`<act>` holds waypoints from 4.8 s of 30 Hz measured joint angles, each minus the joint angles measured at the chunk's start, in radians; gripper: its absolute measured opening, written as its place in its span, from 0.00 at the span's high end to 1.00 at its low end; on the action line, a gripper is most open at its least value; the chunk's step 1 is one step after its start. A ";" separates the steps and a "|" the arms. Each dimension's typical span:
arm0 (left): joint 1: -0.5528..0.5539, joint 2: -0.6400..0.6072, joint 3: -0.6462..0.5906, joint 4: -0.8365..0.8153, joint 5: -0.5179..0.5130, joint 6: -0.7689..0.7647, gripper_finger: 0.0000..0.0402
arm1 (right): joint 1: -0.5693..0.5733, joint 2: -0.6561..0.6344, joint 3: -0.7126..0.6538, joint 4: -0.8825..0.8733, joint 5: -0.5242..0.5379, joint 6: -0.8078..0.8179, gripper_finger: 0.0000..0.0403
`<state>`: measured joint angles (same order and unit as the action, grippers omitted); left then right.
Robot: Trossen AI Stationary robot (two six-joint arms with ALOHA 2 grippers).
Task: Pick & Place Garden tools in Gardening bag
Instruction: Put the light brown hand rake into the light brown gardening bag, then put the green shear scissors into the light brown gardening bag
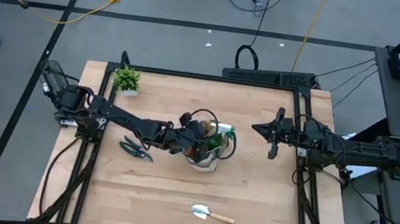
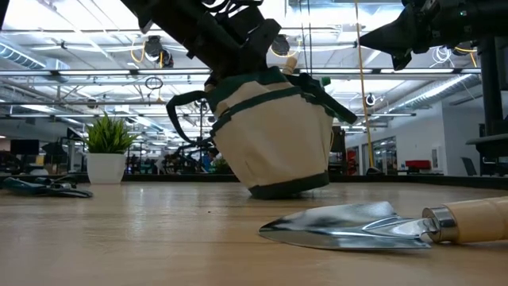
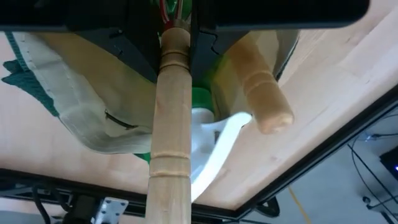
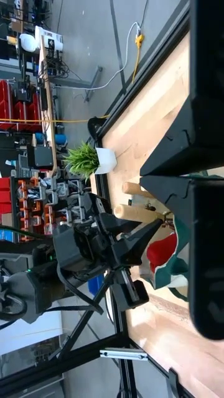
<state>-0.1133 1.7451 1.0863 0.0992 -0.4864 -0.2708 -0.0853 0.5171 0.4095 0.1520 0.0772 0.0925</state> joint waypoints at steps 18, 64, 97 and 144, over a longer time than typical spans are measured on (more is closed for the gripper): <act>0.007 0.001 0.000 0.006 -0.002 0.004 0.64 | 0.000 0.000 0.000 0.000 -0.002 0.000 1.00; -0.375 -0.340 0.000 -0.165 -0.273 -0.507 0.99 | 0.000 0.000 0.000 0.000 -0.003 0.000 1.00; -0.519 -0.340 0.000 -1.151 0.023 -1.971 1.00 | 0.000 0.000 0.000 0.000 -0.003 0.000 1.00; -0.415 -0.339 -0.189 -1.398 0.353 -2.178 0.59 | 0.000 0.000 0.000 0.000 -0.003 0.000 1.00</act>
<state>-0.5284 1.4063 0.8974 -1.2992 -0.1329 -2.4493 -0.0853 0.5175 0.4095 0.1516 0.0738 0.0921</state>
